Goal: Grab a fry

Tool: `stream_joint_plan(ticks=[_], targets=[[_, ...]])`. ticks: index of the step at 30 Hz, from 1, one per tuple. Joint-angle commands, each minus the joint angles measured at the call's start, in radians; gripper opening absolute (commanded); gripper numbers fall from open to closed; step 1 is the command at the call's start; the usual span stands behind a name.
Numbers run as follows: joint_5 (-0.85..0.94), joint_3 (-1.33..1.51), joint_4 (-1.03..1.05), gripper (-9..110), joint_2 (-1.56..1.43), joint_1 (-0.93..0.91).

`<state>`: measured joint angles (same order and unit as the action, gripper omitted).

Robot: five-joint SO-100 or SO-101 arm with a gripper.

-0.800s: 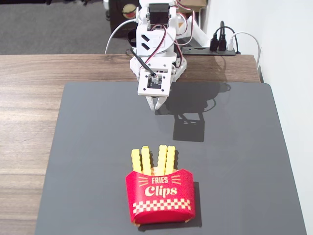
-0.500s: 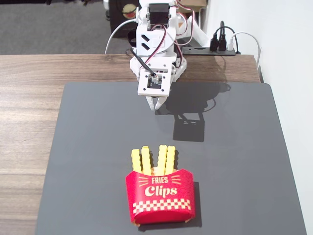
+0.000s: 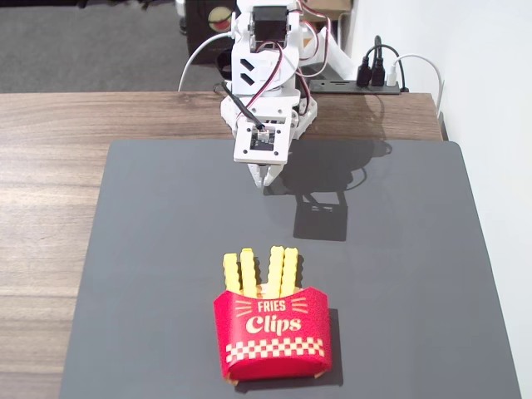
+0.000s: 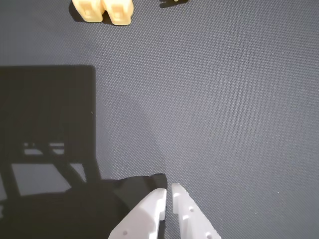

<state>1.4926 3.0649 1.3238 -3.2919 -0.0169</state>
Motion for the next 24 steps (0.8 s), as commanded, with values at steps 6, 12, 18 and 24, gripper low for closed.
stream_joint_plan(ticks=[6,12,18,24], targets=[[0.005,-0.002,-0.008,1,-0.002,0.003],[-0.025,-0.002,-0.012,1,-0.002,0.021],[-0.029,-0.014,-0.009,1,0.012,0.014],[-0.023,-0.120,-0.011,1,0.213,0.005]])
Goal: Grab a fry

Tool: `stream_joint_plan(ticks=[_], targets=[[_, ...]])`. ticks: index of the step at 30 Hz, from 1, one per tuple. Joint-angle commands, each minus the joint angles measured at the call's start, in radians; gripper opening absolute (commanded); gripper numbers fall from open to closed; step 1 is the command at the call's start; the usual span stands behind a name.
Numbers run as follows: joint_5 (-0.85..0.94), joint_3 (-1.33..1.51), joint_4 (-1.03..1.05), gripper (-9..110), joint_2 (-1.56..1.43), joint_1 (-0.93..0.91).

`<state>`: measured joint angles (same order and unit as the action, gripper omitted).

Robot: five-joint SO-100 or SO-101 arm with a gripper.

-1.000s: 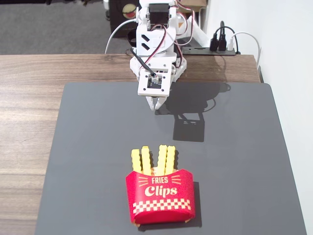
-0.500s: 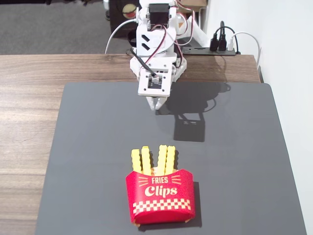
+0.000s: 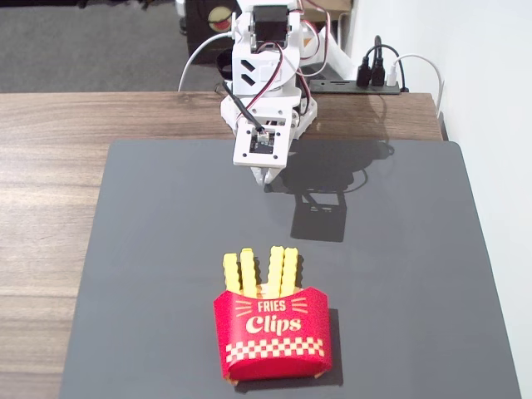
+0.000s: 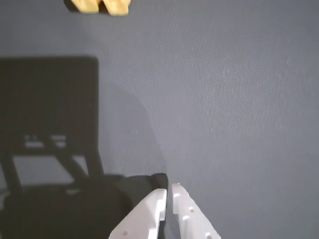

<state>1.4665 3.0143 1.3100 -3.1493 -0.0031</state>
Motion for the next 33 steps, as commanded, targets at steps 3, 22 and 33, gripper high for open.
stream_joint_plan(ticks=[3,22,33], targets=[[0.009,-0.149,0.008,1,0.153,-0.028],[0.192,-0.518,-0.028,14,0.565,-0.215],[0.295,-0.649,-0.207,13,0.825,-0.265]])
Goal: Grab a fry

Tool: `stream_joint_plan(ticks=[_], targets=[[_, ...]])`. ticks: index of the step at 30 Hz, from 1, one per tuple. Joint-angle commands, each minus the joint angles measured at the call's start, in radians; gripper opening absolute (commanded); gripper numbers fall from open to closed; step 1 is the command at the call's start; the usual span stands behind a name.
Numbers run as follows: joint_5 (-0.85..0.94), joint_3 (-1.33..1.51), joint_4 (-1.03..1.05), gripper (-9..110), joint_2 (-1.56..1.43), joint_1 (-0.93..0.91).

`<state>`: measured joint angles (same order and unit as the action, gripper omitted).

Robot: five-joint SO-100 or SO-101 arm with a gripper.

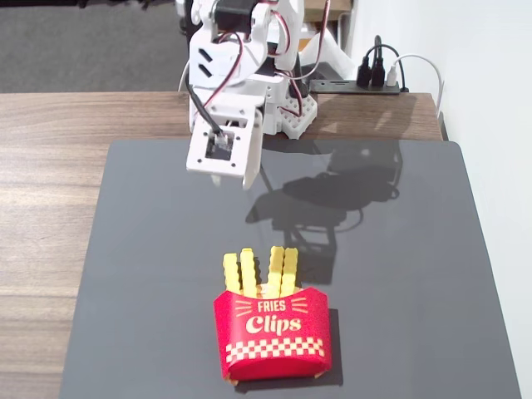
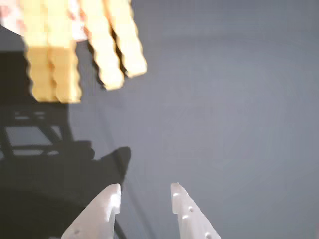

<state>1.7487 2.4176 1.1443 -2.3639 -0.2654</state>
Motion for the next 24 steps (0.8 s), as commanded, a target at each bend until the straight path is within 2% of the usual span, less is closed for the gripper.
stream_joint_plan(ticks=[1,14,24], targets=[[0.012,-0.067,-0.052,13,0.074,0.002],[-0.049,-0.210,-0.204,10,0.434,0.067],[-0.081,-0.268,-0.261,10,0.568,0.114]])
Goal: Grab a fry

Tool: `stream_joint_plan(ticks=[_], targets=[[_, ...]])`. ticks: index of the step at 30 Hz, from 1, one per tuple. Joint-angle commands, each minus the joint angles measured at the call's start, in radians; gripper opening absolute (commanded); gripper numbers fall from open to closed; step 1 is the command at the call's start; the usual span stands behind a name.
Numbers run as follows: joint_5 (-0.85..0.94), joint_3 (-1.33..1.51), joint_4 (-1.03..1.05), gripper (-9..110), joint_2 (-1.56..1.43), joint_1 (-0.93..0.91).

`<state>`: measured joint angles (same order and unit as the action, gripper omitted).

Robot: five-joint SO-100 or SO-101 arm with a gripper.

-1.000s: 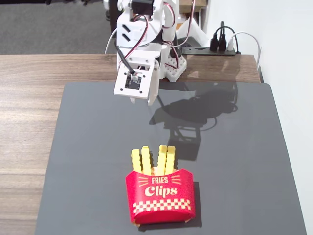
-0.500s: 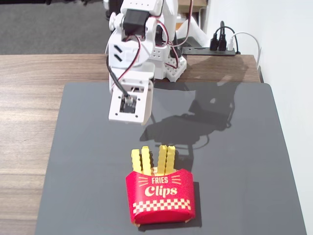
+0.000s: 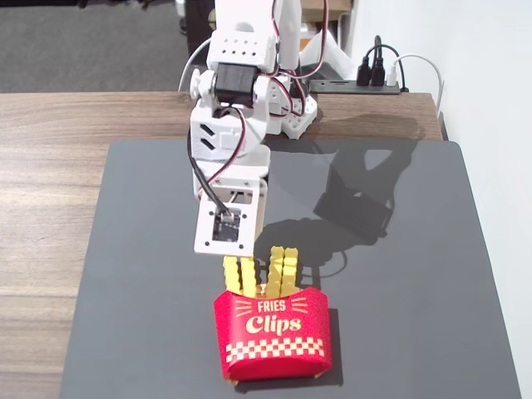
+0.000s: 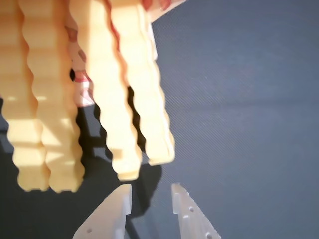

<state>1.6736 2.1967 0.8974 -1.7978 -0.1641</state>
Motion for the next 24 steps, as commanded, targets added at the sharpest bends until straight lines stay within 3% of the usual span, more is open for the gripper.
stream_joint_plan(ticks=[1,7,14,24], targets=[[-0.009,-0.048,-0.020,10,0.006,0.017],[-0.020,-0.055,-0.025,11,0.026,0.044],[-0.014,-0.057,-0.020,21,0.032,0.040],[-0.014,-0.101,-0.031,21,0.060,0.029]])
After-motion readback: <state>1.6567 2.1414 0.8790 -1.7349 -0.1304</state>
